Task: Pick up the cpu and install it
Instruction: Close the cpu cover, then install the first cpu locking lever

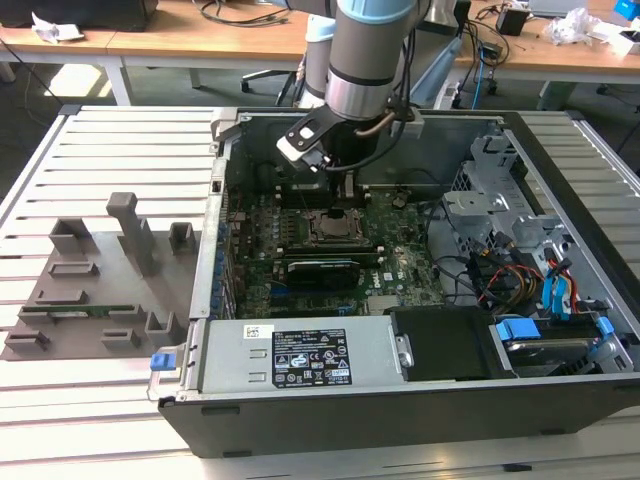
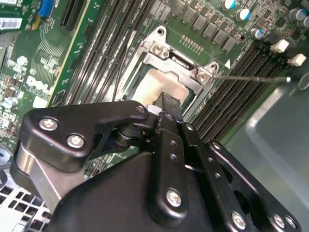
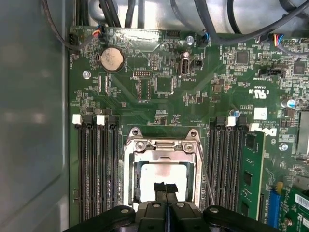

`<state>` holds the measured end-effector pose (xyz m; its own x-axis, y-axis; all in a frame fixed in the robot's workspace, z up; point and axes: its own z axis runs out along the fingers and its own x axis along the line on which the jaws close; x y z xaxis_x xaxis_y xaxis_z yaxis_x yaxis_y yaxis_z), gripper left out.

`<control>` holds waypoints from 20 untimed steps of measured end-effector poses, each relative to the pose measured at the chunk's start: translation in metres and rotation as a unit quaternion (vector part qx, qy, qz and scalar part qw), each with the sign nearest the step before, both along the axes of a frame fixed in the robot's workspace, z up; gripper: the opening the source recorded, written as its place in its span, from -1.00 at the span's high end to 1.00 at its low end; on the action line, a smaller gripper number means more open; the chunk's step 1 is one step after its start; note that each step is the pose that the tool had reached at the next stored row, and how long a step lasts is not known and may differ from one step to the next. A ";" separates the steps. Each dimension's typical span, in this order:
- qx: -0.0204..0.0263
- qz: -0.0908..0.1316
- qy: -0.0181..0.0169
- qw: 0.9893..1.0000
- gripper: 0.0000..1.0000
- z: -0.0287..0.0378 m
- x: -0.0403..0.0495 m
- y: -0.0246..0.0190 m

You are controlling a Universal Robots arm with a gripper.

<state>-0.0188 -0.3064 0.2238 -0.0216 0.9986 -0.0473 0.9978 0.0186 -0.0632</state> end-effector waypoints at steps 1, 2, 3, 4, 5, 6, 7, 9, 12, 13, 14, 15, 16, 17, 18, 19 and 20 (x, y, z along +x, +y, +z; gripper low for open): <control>0.000 0.000 0.000 1.000 0.79 -0.0022 -0.0022 0.0000; 0.000 0.000 0.000 1.000 0.79 -0.0034 -0.0034 0.0000; 0.000 0.000 0.000 1.000 0.79 -0.0047 -0.0049 0.0000; 0.000 0.000 0.000 1.000 0.79 -0.0048 -0.0049 0.0000; 0.000 0.000 0.000 1.000 0.79 -0.0048 -0.0047 -0.0001; 0.000 0.000 0.000 1.000 0.79 -0.0050 -0.0033 0.0000; 0.000 0.000 0.000 1.000 0.79 -0.0050 -0.0033 0.0000; 0.000 0.000 0.000 1.000 0.79 -0.0050 -0.0032 0.0000; 0.000 0.000 0.000 1.000 0.79 -0.0049 -0.0031 0.0000; 0.000 0.000 0.000 1.000 0.79 -0.0049 -0.0030 0.0000; 0.000 0.000 0.000 1.000 0.79 -0.0050 -0.0030 0.0000; 0.000 0.000 0.000 1.000 0.79 -0.0050 -0.0030 0.0000; 0.000 0.000 0.000 1.000 0.79 -0.0049 -0.0029 0.0000; 0.000 0.000 0.000 1.000 0.79 -0.0049 -0.0029 0.0000; 0.000 0.000 0.000 1.000 0.79 -0.0050 -0.0029 0.0000; 0.000 0.000 0.000 1.000 0.79 -0.0049 -0.0029 0.0000; 0.000 0.000 0.000 1.000 0.79 -0.0049 -0.0028 0.0000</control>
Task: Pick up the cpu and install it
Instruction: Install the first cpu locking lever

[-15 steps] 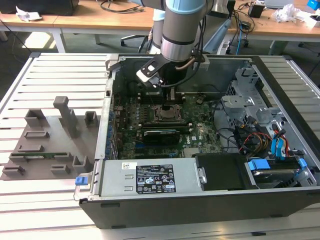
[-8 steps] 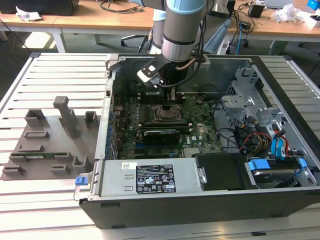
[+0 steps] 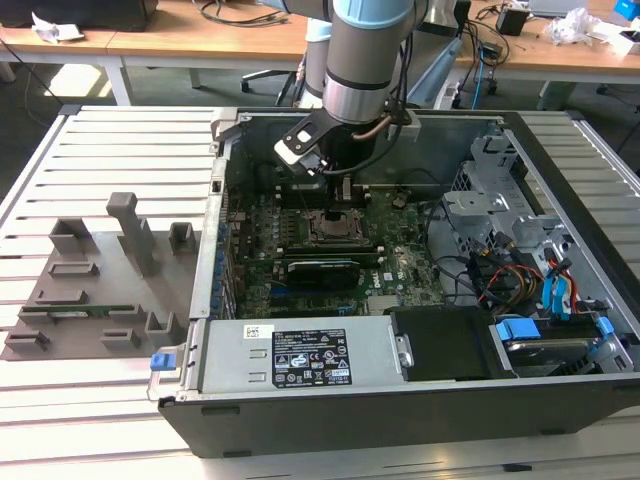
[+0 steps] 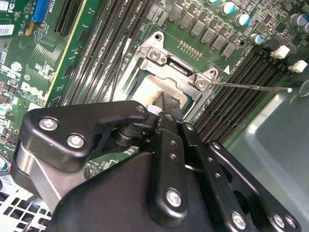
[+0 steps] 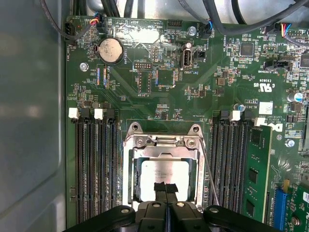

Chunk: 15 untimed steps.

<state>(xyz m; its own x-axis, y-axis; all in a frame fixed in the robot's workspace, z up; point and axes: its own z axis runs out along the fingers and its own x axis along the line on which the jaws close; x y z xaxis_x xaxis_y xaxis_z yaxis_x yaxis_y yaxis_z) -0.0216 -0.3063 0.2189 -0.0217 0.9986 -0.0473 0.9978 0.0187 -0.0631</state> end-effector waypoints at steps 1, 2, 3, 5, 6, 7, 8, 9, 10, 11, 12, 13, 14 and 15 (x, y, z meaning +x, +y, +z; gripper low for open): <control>0.000 0.000 0.000 1.000 0.79 0.0000 0.0000 0.0000; 0.000 0.003 0.000 1.000 0.79 0.0000 0.0000 0.0000; 0.000 0.009 0.000 1.000 0.79 0.0000 0.0000 0.0000; 0.000 0.019 0.000 1.000 0.79 0.0000 0.0000 0.0000; 0.000 0.027 0.000 1.000 0.79 0.0000 0.0000 0.0000; 0.000 0.035 0.000 0.999 0.79 0.0000 0.0000 0.0000; 0.000 0.040 0.000 0.999 0.79 0.0000 0.0000 0.0000; 0.000 0.047 0.000 0.999 0.79 0.0000 0.0000 0.0000; 0.000 0.053 0.000 0.999 0.79 0.0000 0.0000 0.0000; 0.000 0.056 0.000 0.998 0.79 0.0000 0.0000 0.0000; 0.000 0.061 0.000 0.998 0.79 0.0000 0.0000 0.0000; 0.000 0.067 0.000 0.998 0.79 0.0000 0.0000 0.0000; 0.000 0.073 0.000 0.997 0.79 0.0000 0.0000 0.0000; 0.000 0.080 0.000 0.997 0.79 0.0000 0.0000 0.0000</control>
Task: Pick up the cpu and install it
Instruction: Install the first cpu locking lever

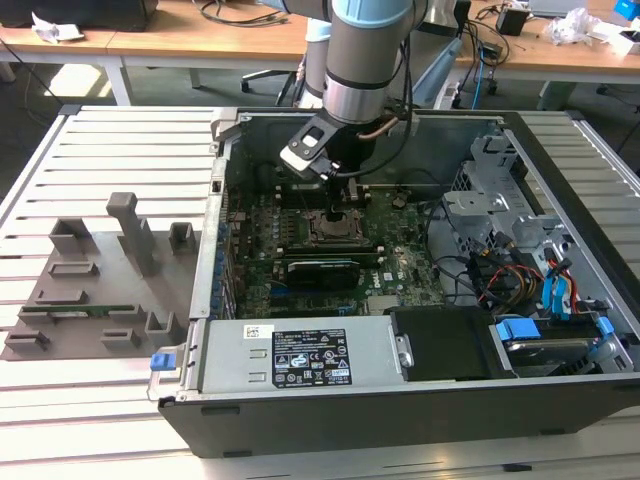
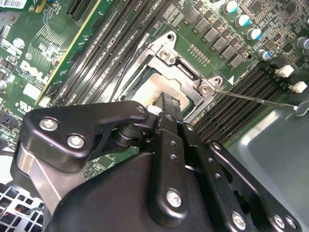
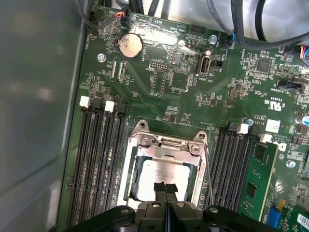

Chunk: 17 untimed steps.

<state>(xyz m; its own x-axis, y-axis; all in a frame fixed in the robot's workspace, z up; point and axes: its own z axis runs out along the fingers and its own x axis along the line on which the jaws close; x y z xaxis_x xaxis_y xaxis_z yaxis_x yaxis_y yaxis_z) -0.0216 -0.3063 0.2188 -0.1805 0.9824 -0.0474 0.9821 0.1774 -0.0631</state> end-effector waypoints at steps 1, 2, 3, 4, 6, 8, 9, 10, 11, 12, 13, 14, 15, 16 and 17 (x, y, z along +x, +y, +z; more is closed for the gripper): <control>0.000 0.004 0.000 1.000 0.79 0.0000 0.0000 0.0000; 0.000 0.007 0.000 1.000 0.79 0.0000 0.0000 0.0000; 0.000 0.011 0.000 1.000 0.79 0.0000 0.0000 0.0000; 0.000 0.016 0.000 1.000 0.79 0.0000 0.0000 0.0000; 0.000 0.021 0.000 1.000 0.79 0.0000 0.0000 0.0000; 0.000 0.030 0.000 1.000 0.79 0.0000 0.0000 0.0000; 0.000 0.032 0.000 0.999 0.79 0.0000 0.0000 0.0000; 0.000 0.038 0.000 0.999 0.79 0.0000 0.0000 0.0000; 0.000 0.046 0.000 0.999 0.79 0.0000 0.0000 0.0000; 0.000 0.052 0.000 0.999 0.79 0.0000 0.0000 0.0000; 0.000 0.057 0.000 0.998 0.79 0.0000 0.0000 0.0000; 0.000 0.060 0.000 0.998 0.79 0.0000 0.0000 0.0000; 0.000 0.062 0.000 0.998 0.79 0.0000 0.0000 0.0000; 0.000 0.067 0.000 0.998 0.79 0.0000 0.0000 0.0000; 0.000 0.071 0.000 0.997 0.79 0.0000 0.0000 0.0000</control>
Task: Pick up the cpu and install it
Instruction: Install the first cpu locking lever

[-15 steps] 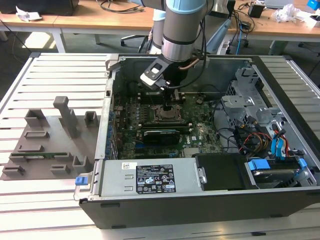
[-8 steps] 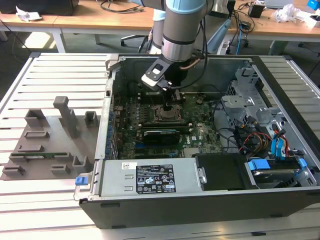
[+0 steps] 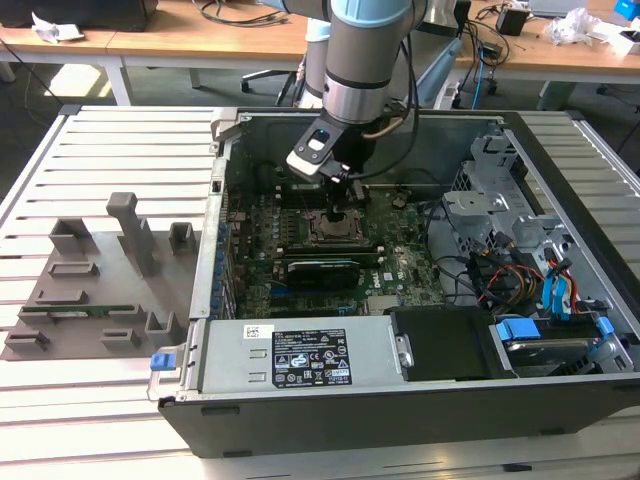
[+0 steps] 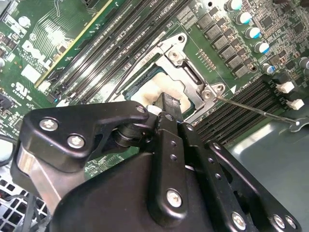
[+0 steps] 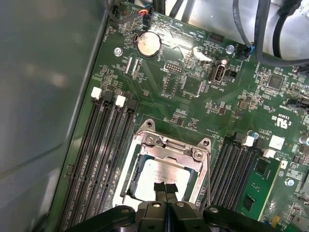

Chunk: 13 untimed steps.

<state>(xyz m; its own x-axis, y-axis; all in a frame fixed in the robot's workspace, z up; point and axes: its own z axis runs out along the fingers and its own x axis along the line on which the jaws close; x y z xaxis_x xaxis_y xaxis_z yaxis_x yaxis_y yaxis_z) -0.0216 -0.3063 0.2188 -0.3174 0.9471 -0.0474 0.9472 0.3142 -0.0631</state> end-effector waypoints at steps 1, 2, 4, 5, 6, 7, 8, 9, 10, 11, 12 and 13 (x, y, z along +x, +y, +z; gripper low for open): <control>0.000 0.003 0.000 1.000 0.79 0.0000 0.0000 0.0000; 0.000 0.006 0.000 1.000 0.79 0.0000 0.0000 0.0000; 0.000 0.014 0.000 1.000 0.79 0.0000 0.0000 0.0000; 0.000 0.022 0.000 1.000 0.79 0.0000 0.0000 0.0000; 0.000 0.025 0.000 1.000 0.79 0.0000 0.0000 0.0000; 0.000 0.028 0.000 1.000 0.79 0.0000 0.0000 0.0000; 0.000 0.033 0.000 0.999 0.79 0.0000 0.0000 0.0000; 0.000 0.037 0.000 0.999 0.79 0.0000 0.0000 0.0000; 0.000 0.040 0.000 0.999 0.79 0.0000 0.0000 0.0000; 0.000 0.044 0.000 0.999 0.79 0.0000 0.0000 0.0000; 0.000 0.047 0.000 0.999 0.79 0.0000 0.0000 0.0000; 0.000 0.050 0.000 0.999 0.79 0.0000 0.0000 0.0000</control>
<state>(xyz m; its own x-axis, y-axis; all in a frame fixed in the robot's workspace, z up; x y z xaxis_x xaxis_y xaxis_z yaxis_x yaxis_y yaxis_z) -0.0216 -0.3064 0.2189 -0.4110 0.9104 -0.0475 0.9108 0.4079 -0.0632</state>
